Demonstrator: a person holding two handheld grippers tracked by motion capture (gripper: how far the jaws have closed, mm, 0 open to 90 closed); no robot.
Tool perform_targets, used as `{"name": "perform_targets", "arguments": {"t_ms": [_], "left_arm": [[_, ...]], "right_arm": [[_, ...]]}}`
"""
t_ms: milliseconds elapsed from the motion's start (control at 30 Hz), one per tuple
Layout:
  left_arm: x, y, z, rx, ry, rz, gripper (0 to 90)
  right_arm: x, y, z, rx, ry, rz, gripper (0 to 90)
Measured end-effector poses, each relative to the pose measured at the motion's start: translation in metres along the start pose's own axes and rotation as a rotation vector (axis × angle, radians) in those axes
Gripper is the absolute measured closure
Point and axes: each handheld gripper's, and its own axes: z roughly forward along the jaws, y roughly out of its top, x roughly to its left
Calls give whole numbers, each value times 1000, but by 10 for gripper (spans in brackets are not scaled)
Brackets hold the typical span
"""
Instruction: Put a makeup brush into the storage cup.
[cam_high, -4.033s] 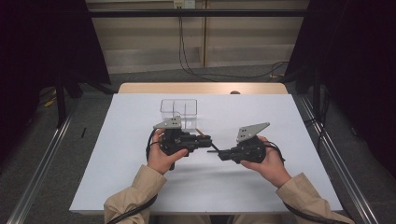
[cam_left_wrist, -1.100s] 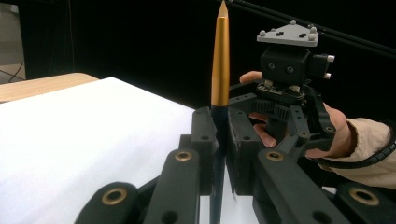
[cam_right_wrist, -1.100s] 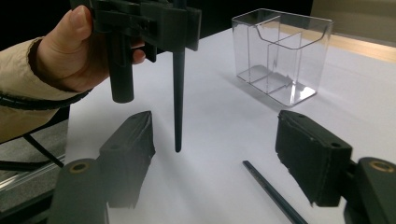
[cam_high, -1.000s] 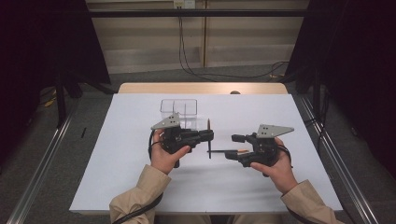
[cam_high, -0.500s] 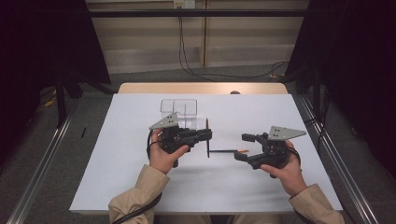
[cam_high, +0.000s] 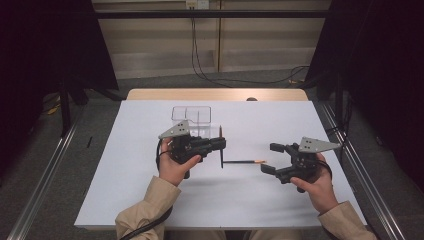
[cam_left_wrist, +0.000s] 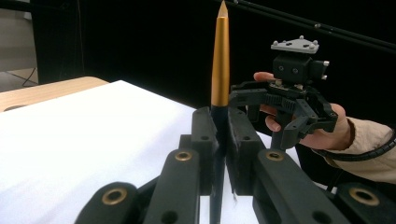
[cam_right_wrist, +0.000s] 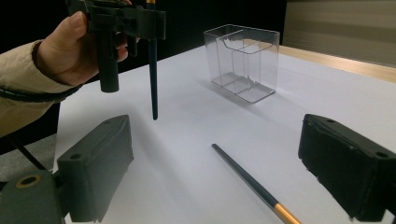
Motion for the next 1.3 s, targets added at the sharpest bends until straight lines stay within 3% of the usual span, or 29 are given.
{"name": "perform_targets", "arguments": {"t_ms": [800, 1300], "left_arm": [[1, 3, -6, -8, 25, 11, 831], [2, 7, -12, -19, 49, 16, 831]], "right_arm": [[-4, -13, -27, -16, -13, -40, 46], [-10, -19, -38, -25, -16, -32, 47]]}}
